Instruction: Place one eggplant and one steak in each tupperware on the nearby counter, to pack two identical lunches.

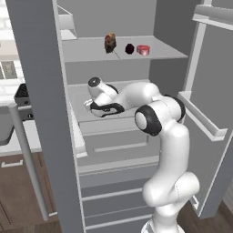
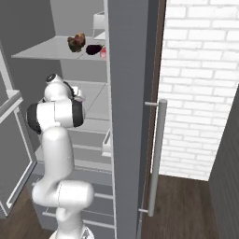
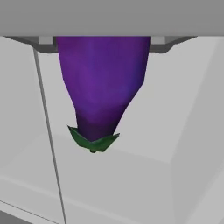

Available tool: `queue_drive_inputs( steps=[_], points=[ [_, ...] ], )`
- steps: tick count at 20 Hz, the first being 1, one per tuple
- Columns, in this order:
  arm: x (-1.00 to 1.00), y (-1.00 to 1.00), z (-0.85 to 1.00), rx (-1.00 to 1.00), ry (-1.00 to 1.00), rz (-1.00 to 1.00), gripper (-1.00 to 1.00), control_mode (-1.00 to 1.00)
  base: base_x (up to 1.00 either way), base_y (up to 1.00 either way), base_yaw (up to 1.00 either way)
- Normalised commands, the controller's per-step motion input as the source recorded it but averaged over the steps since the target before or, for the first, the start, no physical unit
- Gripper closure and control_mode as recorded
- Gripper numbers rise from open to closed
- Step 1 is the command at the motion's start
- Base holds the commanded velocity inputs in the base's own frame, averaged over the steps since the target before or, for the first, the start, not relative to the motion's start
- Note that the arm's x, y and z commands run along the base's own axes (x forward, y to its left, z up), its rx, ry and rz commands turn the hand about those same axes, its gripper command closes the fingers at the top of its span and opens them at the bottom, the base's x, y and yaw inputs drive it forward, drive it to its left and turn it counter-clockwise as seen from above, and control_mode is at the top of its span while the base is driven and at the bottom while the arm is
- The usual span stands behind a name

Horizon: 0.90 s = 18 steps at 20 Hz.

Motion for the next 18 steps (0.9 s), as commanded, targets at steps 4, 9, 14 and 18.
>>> queue_drive_inputs(
  steps=[4,9,14,18],
  points=[
    [-0.20,0.00,0.00,0.00,0.00,0.00,1.00,-1.00,0.00,0.00,0.00],
    [-0.98,-0.09,0.46,0.00,-0.29,-0.01,1.00,-1.00,0.00,0.00,0.00],
    [-1.00,-0.40,0.84,0.02,-0.30,-0.05,1.00,-1.00,0.00,0.00,0.00],
    [-1.00,-0.45,1.00,0.08,-0.14,-0.09,1.00,-1.00,0.00,0.00,0.00]
  ],
)
